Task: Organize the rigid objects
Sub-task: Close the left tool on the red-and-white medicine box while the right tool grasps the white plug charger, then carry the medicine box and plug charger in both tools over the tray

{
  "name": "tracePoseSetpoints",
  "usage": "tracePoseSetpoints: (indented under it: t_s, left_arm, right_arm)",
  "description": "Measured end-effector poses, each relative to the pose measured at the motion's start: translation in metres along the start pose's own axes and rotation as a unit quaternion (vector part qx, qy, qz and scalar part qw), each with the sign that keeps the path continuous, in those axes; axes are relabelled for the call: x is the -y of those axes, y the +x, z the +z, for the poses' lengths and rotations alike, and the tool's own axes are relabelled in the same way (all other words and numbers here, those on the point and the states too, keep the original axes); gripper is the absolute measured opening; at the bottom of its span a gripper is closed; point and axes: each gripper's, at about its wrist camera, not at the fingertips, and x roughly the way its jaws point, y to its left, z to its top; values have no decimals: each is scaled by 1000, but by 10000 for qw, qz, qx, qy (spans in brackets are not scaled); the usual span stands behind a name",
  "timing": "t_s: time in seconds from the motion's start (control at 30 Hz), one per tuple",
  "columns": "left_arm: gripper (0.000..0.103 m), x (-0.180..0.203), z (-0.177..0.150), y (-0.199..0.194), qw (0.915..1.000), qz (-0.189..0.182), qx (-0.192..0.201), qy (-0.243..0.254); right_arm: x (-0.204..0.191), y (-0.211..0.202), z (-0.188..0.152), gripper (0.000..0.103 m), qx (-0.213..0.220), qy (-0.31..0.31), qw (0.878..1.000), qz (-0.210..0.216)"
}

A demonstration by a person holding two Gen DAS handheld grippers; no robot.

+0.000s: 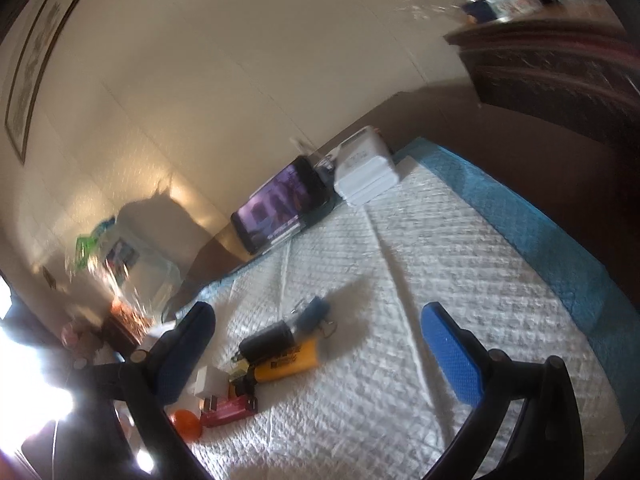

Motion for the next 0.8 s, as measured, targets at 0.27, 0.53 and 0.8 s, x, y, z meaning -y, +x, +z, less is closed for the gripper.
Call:
tracePoseSetpoints:
  t_s: [0.27, 0.53, 0.8]
  left_arm:
    - [31, -34, 9, -39, 9966, 342, 561, -501]
    - [31, -44, 7, -51, 9942, 476, 734, -626]
    - [31, -47, 5, -53, 9927, 642, 792, -647]
  right_arm:
    - [-108, 24, -31, 101, -781, -2075, 9750, -143]
    - [-135, 86, -57, 65, -1593, -2500, 9530, -623]
    - [-129, 82, -57, 26, -1605, -2308, 9587, -429]
